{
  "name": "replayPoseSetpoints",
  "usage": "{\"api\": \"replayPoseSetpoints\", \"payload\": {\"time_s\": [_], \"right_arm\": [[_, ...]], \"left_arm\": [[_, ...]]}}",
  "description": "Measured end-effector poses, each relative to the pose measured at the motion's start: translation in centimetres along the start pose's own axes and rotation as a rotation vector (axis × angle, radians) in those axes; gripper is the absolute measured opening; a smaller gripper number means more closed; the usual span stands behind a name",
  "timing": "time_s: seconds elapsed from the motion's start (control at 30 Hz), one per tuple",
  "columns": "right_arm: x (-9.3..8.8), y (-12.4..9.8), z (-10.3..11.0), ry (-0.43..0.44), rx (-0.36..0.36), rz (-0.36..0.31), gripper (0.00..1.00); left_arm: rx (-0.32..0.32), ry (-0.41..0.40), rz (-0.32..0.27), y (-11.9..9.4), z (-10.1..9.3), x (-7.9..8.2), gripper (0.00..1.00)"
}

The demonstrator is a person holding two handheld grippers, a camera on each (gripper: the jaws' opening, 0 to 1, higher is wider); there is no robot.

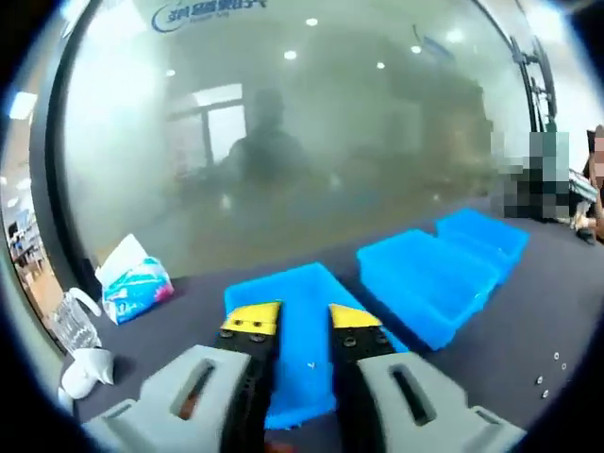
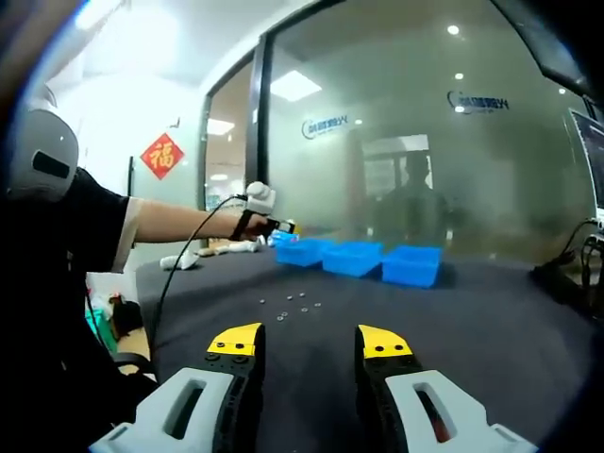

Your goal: Sort the screws, nuts, and washers into the corresponding bins

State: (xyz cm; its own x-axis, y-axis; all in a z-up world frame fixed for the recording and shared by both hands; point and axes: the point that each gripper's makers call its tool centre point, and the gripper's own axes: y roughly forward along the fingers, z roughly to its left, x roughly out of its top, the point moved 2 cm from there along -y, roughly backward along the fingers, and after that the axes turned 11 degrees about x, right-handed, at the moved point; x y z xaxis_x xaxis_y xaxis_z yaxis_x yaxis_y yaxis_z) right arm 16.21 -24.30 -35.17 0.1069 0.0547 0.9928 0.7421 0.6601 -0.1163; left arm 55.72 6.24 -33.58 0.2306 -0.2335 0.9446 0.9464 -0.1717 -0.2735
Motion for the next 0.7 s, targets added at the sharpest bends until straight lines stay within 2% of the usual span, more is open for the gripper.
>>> {"api": "replayPoseSetpoints", "payload": {"time_s": [0.17, 0.4, 0.5, 0.7], "right_arm": [[0.0, 0.0, -0.1, 0.002, -0.004, 0.0, 0.34], [0.3, 0.4, -0.1, -0.002, 0.0, -0.009, 0.34], [0.4, 0.5, -0.2, -0.003, -0.002, -0.011, 0.34], [0.5, 0.4, -0.7, -0.003, -0.013, -0.018, 0.34]], "left_arm": [[-0.023, -0.044, 0.0, -1.1, -0.4, -0.3, 0.32], [-0.07, -0.093, -0.049, -3.8, -0.4, 0.3, 0.35], [-0.093, -0.119, -0.076, -5.7, -0.2, 0.7, 0.36], [-0.151, -0.135, -0.16, -12.0, -0.8, 1.5, 0.36]]}}
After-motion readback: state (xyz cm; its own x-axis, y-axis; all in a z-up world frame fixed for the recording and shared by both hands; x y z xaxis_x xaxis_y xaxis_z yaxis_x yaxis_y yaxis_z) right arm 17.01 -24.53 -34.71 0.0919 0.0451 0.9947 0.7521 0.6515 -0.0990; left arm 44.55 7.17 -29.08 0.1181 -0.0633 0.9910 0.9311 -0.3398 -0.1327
